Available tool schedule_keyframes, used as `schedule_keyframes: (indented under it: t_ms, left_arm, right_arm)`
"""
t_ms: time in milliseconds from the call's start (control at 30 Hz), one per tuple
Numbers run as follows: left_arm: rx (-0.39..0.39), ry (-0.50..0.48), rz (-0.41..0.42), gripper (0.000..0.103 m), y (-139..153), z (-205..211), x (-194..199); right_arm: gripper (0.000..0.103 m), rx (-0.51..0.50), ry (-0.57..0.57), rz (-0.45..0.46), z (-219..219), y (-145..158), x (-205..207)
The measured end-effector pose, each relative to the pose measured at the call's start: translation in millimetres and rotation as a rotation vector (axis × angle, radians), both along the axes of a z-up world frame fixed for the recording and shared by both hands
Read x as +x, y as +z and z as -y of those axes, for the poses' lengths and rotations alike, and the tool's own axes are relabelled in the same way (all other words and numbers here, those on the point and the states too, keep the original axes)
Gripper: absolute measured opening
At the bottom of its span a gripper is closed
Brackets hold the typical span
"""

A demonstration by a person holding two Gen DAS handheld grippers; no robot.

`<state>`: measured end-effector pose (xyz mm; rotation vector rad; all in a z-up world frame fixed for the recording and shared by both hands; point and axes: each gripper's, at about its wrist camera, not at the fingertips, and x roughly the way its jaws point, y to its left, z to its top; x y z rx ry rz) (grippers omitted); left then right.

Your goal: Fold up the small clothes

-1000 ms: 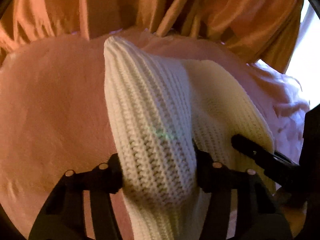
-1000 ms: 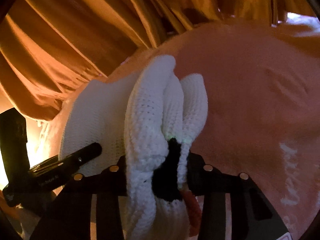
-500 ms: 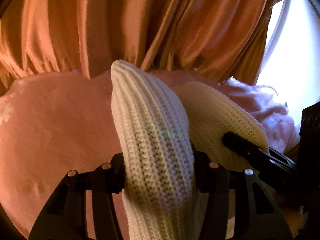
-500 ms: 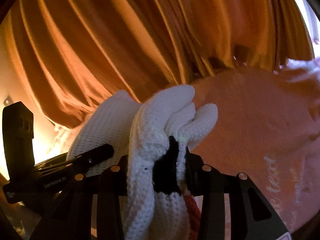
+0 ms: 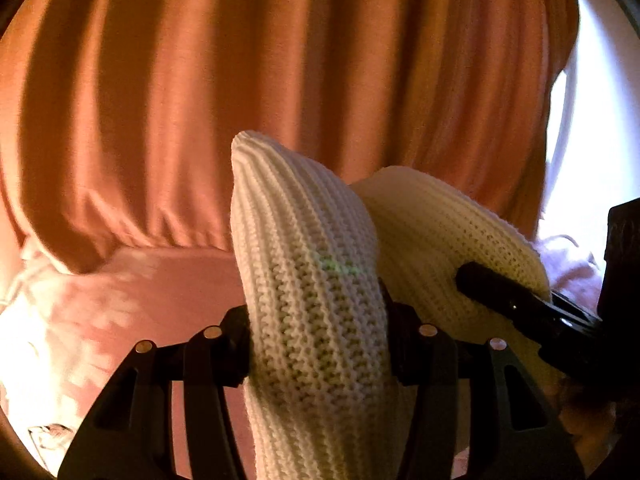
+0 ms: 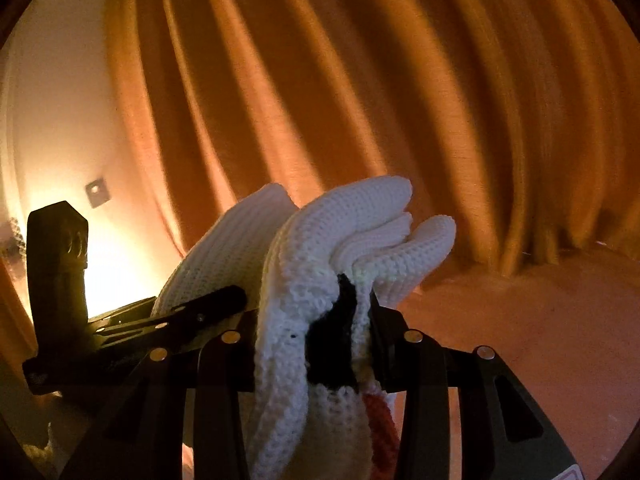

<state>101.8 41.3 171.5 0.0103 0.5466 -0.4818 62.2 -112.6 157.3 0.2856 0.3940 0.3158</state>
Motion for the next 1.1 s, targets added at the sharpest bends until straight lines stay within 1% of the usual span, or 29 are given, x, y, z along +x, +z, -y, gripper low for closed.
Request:
schedule_keyframes:
  t_ms: [100,167,200,300,367,400,433,467,500,533,567,600,633,667,700,733,800,833,867,900,933,967,1033,1100]
  left_arm:
    - [-0.008,0.051,0.006,0.050,-7,-40,23]
    - [-0.034,0.080,0.018,0.050,-27,-70,41]
    - [-0.041,0.090,0.024,0.050,-36,-78,48]
    - [-0.038,0.124,-0.011,0.051,-84,-100,77]
    - [-0.034,0.140,-0.053,0.051,-129,-114,98]
    - [-0.010,0.165,-0.093,0.052,-159,-118,107]
    - [0.009,0.184,-0.124,0.052,-178,-120,111]
    - [0.032,0.203,-0.167,0.052,-200,-122,116]
    - [0.071,0.250,-0.215,0.052,-224,-125,119]
    - [0.091,0.287,-0.220,0.054,-232,-130,117]
    - [0.061,0.274,-0.200,0.056,-231,-137,111]
    - [0.041,0.264,-0.191,0.057,-226,-141,106]
    - [0.042,0.269,-0.179,0.058,-215,-142,99]
    - [0.048,0.275,-0.158,0.064,-205,-142,93]
    - [0.058,0.274,-0.141,0.067,-194,-140,86]
    - [0.054,0.266,-0.136,0.070,-188,-140,85]
    - [0.057,0.246,-0.139,0.070,-183,-133,82]
    - [0.070,0.231,-0.147,0.070,-179,-127,78]
    - [0.081,0.219,-0.151,0.070,-179,-121,76]
    - [0.104,0.219,-0.151,0.070,-180,-114,71]
    - [0.125,0.222,-0.154,0.070,-181,-107,71]
    - [0.150,0.223,-0.158,0.070,-184,-101,70]
    - [0.178,0.224,-0.177,0.070,-190,-94,68]
    - [0.213,0.228,-0.185,0.070,-193,-88,65]
  right_arm:
    - [0.037,0.007,0.059,-0.001,-40,-16,39]
    - [0.037,-0.001,0.076,-0.011,-58,-33,60]
    - [0.037,-0.008,0.086,-0.020,-68,-46,72]
    - [0.038,-0.021,0.087,-0.072,-86,-89,98]
    - [0.040,-0.042,0.082,-0.165,-98,-138,118]
    - [0.041,-0.049,0.088,-0.206,-101,-157,122]
    - [0.042,-0.072,0.086,-0.294,-104,-192,131]
    - [0.043,-0.100,0.082,-0.352,-104,-214,135]
    - [0.045,-0.136,0.054,-0.410,-102,-234,136]
    - [0.047,-0.118,0.057,-0.410,-95,-241,129]
    - [0.048,-0.088,0.055,-0.397,-89,-236,121]
    - [0.048,-0.094,0.030,-0.378,-84,-226,111]
    - [0.048,-0.115,0.017,-0.344,-83,-216,103]
    - [0.048,-0.133,0.009,-0.310,-81,-206,99]
    - [0.048,-0.150,0.012,-0.279,-83,-192,93]
    - [0.048,-0.159,0.012,-0.269,-82,-186,92]
    - [0.048,-0.167,0.022,-0.247,-83,-181,93]
    - [0.048,-0.193,0.030,-0.260,-87,-187,94]
    - [0.046,-0.226,0.042,-0.305,-92,-200,98]
    - [0.042,-0.249,0.060,-0.368,-96,-217,104]
    - [0.040,-0.260,0.069,-0.413,-98,-219,101]
    - [0.040,-0.276,0.064,-0.455,-99,-231,104]
    - [0.040,-0.258,0.049,-0.445,-100,-226,96]
    - [0.040,-0.248,0.025,-0.414,-98,-208,85]
